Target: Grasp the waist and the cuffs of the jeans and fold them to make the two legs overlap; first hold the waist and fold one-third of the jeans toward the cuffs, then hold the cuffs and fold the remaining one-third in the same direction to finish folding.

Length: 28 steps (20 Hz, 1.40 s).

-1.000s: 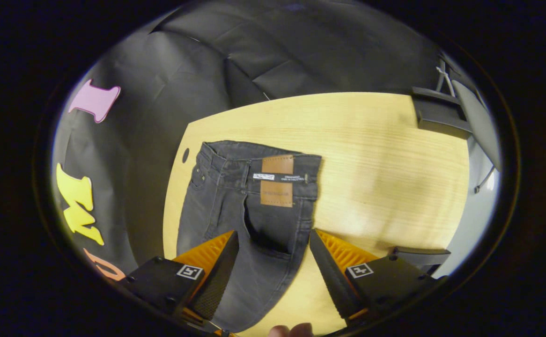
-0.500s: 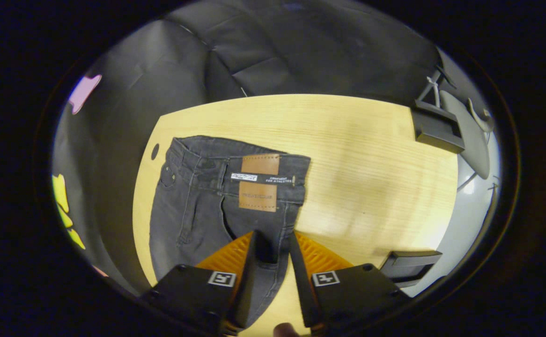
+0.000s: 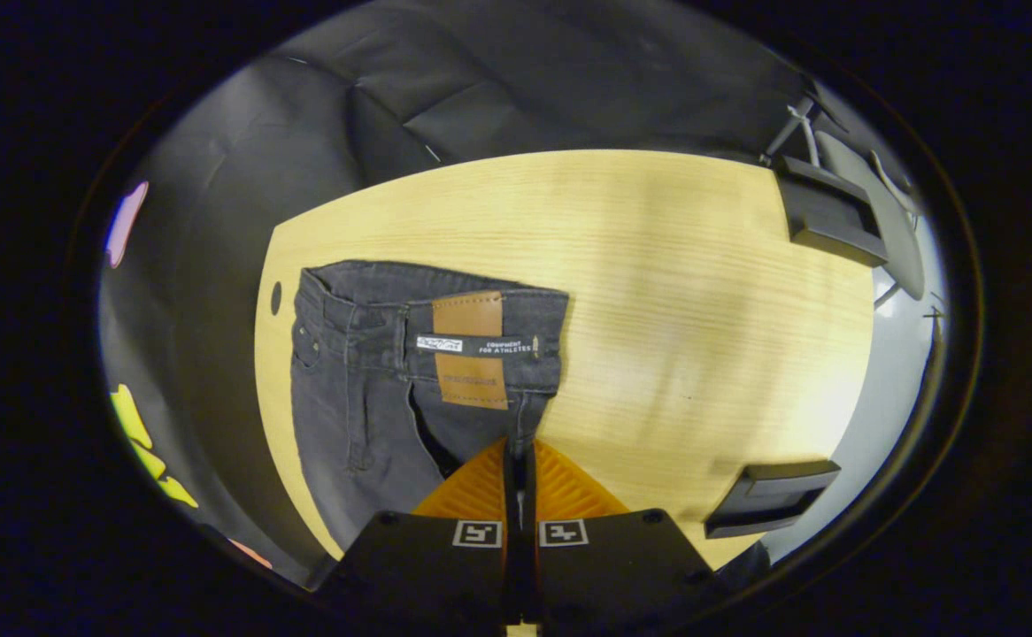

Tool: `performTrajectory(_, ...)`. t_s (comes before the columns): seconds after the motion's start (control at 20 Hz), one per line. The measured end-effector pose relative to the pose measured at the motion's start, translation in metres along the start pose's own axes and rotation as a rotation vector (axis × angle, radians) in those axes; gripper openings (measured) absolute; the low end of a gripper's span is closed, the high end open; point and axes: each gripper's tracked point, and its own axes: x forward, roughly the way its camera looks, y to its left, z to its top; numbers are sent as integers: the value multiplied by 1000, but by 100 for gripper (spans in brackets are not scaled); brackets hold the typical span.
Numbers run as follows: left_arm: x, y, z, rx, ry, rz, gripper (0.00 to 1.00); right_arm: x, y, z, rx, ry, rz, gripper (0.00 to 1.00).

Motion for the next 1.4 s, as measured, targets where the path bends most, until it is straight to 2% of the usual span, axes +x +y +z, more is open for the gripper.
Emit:
performTrajectory(0.2, -19, -27, -6, -54, 23, -63, 5, -22, 21, -2, 20, 15, 71, 1)
performTrajectory(0.45, -36, -56, -2, -122, 49, -95, 5, -43, 62, -4, 23, 46, 158, 1)
performTrajectory(0.8, -27, -147, 25, -161, 71, -159, 5, -61, 159, 19, -30, 86, 253, 0)
performTrajectory(1.2, 36, -235, 40, -122, 104, -147, 5, -20, 251, 42, -113, 98, 264, 0)
performTrajectory(1.25, 47, -242, 42, -120, 108, -147, 0, -10, 260, 44, -114, 100, 259, 0)
performTrajectory(1.3, 61, -247, 42, -114, 116, -141, 5, 2, 268, 45, -119, 103, 251, 0)
performTrajectory(1.4, 91, -255, 42, -110, 136, -135, 5, 29, 277, 47, -133, 109, 234, 0)
